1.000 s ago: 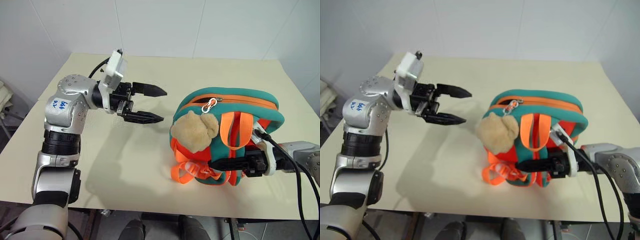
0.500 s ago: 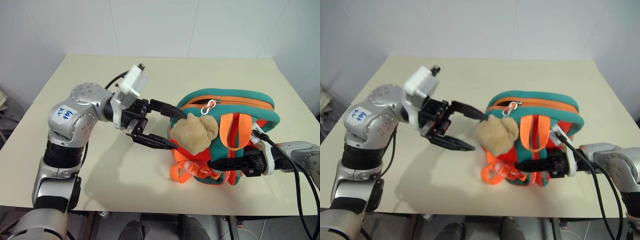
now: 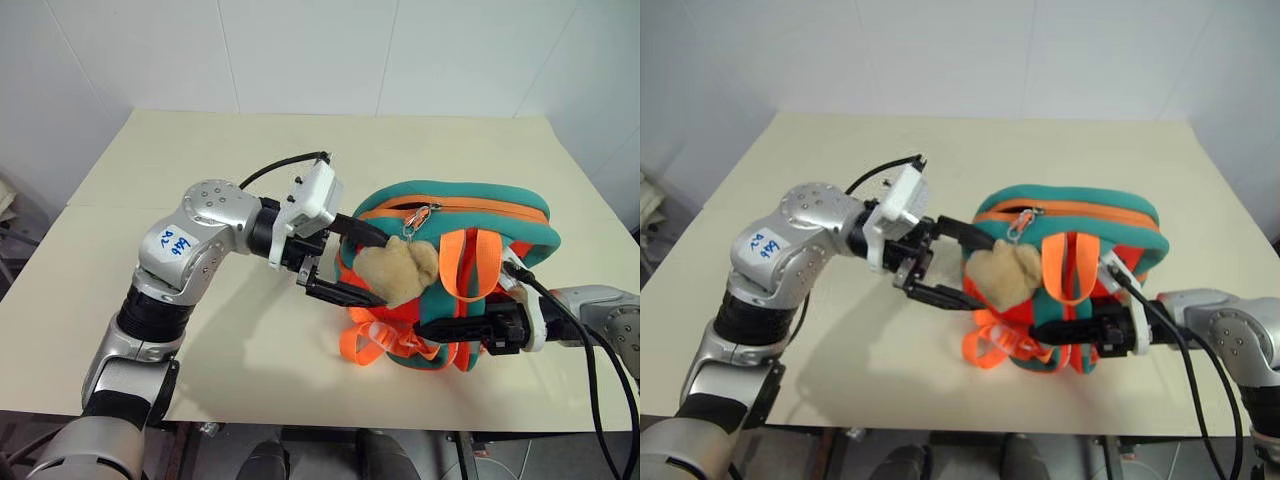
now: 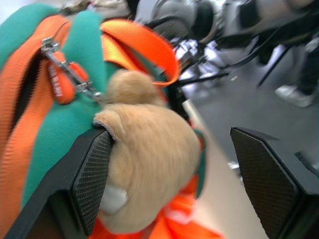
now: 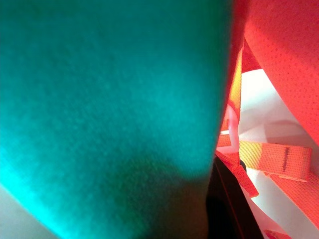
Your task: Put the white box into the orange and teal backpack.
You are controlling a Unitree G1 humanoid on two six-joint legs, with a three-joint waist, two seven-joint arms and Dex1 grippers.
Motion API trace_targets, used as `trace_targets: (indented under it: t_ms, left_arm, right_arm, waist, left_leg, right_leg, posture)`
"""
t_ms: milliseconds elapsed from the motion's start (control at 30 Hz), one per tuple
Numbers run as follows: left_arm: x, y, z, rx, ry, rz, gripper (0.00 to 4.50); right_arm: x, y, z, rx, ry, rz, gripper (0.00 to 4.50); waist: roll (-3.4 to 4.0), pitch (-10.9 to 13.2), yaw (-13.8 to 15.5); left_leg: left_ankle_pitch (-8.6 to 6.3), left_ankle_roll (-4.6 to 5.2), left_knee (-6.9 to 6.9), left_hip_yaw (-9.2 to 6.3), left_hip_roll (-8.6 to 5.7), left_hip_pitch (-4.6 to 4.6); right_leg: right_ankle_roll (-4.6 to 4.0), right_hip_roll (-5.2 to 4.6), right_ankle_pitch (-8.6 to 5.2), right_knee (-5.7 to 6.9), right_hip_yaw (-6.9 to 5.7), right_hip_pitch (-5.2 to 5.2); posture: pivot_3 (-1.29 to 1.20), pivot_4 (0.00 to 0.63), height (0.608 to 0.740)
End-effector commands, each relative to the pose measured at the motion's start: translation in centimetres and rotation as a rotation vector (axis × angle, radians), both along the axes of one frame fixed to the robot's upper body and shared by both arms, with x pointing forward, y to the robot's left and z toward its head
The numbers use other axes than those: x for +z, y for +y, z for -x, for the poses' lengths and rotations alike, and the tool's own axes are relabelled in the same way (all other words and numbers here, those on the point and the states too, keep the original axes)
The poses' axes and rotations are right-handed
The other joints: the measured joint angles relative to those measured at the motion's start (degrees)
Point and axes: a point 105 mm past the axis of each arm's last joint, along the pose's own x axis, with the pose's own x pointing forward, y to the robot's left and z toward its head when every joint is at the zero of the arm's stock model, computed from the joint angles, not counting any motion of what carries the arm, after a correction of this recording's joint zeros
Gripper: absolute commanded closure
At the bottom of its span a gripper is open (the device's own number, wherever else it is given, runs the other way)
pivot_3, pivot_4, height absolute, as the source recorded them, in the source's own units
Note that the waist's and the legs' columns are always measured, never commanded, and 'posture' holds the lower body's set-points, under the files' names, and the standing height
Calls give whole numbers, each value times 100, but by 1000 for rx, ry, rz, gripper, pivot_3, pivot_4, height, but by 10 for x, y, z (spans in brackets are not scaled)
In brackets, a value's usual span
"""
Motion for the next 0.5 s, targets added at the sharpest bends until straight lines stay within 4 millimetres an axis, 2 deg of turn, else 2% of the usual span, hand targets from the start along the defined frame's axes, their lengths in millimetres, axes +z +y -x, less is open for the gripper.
trace_targets:
  t_ms: [33,467,500]
  left_arm:
    - [-2,-7,-6,50,-114,-37,540]
    - [-10,-9,-23,103,-325,-46,540]
    - [-11,-10,-24,103,-336,-43,714]
  right_arm:
    - [7,6,6,36,-24,-18,3914]
    - [8,6,6,32,-30,-18,3914]
    - [8,7,6,31,-31,-18,3914]
  waist:
    - [0,0,2]
    - [0,0,19]
    - [0,0,20]
  left_leg:
    - [0,0,1,0,0,0]
    - [0,0,5,0,-1,0]
    - [0,0,5,0,-1,0]
  right_leg:
    - [0,0,0,0,0,0]
    - [0,-1,0,0,0,3]
    - [0,-1,0,0,0,3]
  posture:
    - [0,150,740]
    - [0,150,740]
    - [0,150,740]
